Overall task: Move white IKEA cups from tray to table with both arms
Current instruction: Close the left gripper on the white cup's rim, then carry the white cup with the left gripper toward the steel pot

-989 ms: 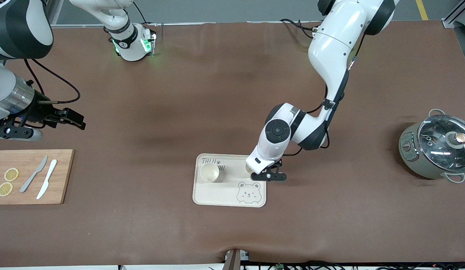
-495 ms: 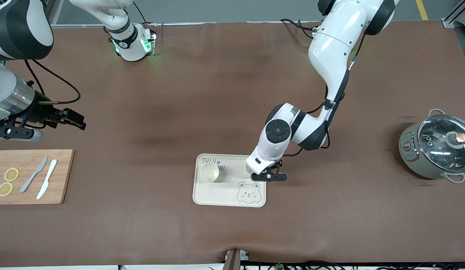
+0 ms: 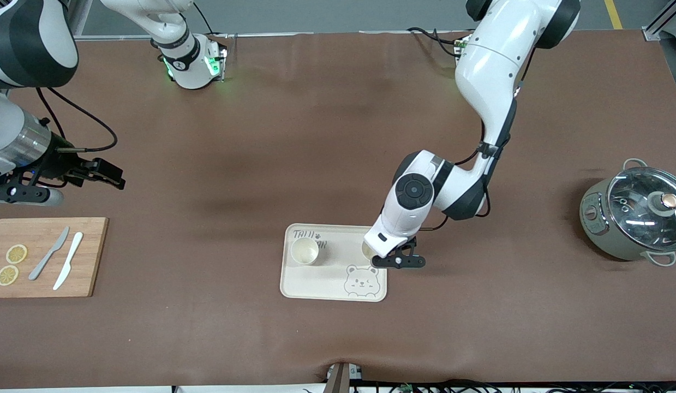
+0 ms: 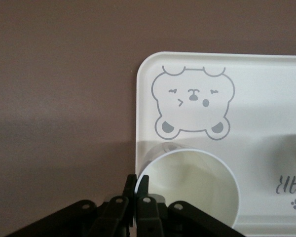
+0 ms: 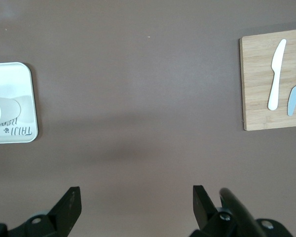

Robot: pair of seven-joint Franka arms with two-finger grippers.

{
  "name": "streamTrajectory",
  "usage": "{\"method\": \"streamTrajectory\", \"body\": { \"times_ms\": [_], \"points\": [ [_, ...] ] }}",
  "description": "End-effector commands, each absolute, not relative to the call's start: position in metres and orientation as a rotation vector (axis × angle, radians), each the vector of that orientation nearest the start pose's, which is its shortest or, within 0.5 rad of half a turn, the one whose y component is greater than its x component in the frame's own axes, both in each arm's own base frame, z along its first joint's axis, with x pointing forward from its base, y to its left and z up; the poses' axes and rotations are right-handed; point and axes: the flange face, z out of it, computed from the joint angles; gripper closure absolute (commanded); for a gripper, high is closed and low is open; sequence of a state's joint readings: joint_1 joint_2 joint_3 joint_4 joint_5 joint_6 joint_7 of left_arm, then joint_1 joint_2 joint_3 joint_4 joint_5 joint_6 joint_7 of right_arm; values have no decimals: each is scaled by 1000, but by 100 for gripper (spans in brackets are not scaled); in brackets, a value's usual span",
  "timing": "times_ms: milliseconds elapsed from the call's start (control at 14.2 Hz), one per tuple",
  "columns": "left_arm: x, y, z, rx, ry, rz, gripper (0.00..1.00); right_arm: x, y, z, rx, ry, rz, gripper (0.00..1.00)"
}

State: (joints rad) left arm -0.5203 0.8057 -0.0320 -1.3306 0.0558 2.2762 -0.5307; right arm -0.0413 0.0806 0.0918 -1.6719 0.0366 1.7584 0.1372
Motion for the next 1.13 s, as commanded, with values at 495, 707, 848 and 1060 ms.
{"method": "streamTrajectory", "body": {
  "times_ms": [495, 707, 848, 1060],
  "points": [
    [629, -256, 325, -3210, 289, -102, 100, 586, 32, 547, -3081, 150, -2, 0],
    [609, -219, 323, -3192, 327, -155, 100, 586, 36, 547, -3080, 159, -10, 0],
    [602, -196, 322, -3179, 351, -168, 100, 586, 48, 551, -3081, 138, -28, 0],
    [591, -154, 319, -3171, 391, -177, 100, 587, 60, 553, -3074, 190, -48, 0]
  ]
}}
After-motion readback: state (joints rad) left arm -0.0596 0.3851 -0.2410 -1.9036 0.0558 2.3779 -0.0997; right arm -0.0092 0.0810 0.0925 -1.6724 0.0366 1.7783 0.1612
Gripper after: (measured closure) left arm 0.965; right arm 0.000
